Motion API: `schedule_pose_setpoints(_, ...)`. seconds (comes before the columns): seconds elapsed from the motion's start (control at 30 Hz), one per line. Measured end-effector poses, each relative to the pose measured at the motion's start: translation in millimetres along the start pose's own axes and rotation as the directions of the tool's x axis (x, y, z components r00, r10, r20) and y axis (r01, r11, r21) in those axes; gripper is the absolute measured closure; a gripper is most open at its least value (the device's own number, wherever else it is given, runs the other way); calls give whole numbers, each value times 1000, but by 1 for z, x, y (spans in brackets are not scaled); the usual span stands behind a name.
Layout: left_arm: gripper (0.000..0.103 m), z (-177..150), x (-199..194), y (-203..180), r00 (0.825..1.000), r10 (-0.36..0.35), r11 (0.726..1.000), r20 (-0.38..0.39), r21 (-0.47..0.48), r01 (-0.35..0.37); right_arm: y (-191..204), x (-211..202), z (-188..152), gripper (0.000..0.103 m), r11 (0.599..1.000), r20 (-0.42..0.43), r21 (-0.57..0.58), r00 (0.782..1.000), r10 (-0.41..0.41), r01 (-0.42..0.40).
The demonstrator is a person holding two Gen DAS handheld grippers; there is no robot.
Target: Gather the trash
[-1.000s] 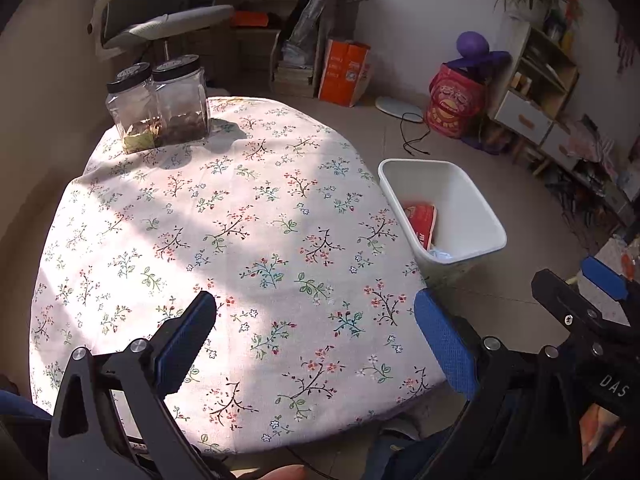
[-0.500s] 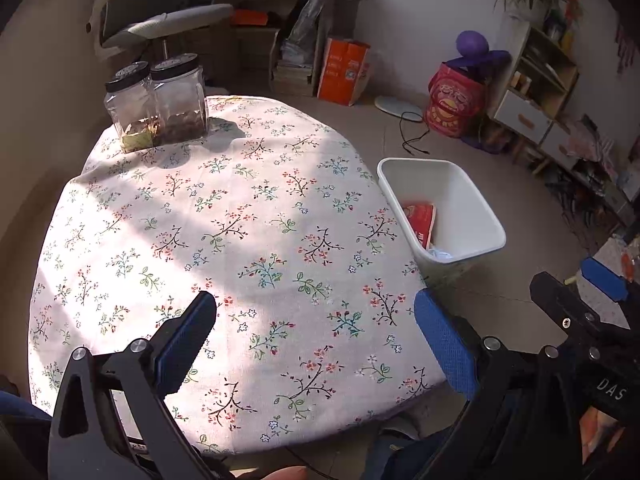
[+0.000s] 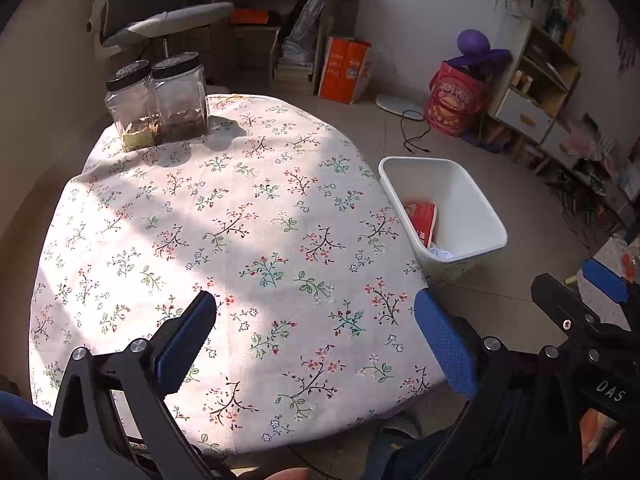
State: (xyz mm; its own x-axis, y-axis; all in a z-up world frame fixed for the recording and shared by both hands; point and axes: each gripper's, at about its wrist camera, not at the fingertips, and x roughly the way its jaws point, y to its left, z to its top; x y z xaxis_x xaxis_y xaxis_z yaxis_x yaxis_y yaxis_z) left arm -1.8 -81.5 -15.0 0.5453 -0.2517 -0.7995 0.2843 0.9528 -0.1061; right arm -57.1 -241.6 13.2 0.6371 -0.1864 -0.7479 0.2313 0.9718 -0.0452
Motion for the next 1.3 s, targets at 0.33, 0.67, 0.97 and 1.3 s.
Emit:
schedule_pose_setpoints(0.33, 7, 0, 0, -1, 1000, 0, 1000, 1, 1, 0, 0, 0, 0, 7, 1000, -1, -1, 1000, 0, 0)
schedule_pose_setpoints(0.67, 7, 1, 0, -1, 1000, 2, 1000, 2, 6, -2, 0, 0, 1, 7, 1000, -1, -1, 1000, 0, 0)
schedule_pose_setpoints(0.97, 7, 2, -1, 1, 1000, 3, 1000, 13, 13, -3, 0, 0, 1, 7, 1000, -2, -2, 1000, -1, 1)
schedule_pose_setpoints(1.3, 7, 3, -1, 2, 1000, 3, 1000, 14, 13, -3, 0, 0, 2, 7, 1000, -2, -3, 1000, -1, 1)
